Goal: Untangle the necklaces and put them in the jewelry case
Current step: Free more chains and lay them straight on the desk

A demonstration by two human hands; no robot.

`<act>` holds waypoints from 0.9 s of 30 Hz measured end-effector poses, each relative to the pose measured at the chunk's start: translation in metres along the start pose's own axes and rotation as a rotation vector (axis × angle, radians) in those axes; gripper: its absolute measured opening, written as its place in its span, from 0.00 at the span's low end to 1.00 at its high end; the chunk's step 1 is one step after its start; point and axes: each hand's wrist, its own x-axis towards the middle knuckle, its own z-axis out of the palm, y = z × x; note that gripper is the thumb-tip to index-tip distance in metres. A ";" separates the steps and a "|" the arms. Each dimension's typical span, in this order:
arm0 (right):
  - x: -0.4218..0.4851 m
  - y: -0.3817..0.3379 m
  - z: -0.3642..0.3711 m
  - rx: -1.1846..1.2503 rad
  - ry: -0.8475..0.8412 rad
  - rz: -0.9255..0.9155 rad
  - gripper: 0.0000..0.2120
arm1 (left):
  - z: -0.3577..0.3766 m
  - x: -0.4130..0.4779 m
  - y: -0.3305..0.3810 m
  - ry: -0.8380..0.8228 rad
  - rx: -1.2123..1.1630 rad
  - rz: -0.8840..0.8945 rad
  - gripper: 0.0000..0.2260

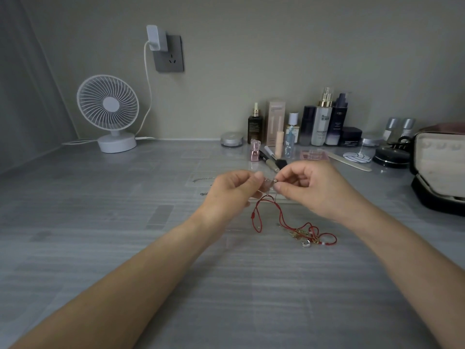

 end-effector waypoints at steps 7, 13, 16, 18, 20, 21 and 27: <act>-0.001 0.000 -0.001 -0.021 0.001 -0.005 0.05 | 0.000 -0.001 -0.005 -0.137 0.058 -0.088 0.09; -0.001 0.000 -0.003 -0.044 -0.035 -0.012 0.07 | 0.000 -0.001 -0.005 -0.141 0.057 -0.080 0.06; -0.002 0.002 -0.003 -0.072 -0.046 -0.018 0.04 | -0.002 0.000 -0.005 -0.115 0.038 -0.079 0.07; -0.001 0.004 -0.003 -0.093 -0.043 -0.021 0.02 | -0.003 0.000 -0.004 -0.109 0.029 -0.075 0.07; -0.001 0.005 -0.003 -0.114 -0.033 -0.029 0.02 | -0.003 0.000 -0.004 -0.132 0.059 -0.078 0.06; -0.001 0.005 -0.003 -0.126 -0.030 -0.035 0.02 | -0.003 -0.001 -0.004 -0.147 0.074 -0.080 0.06; -0.001 0.003 -0.003 -0.223 -0.017 -0.046 0.03 | -0.002 -0.001 -0.005 -0.172 0.072 -0.090 0.07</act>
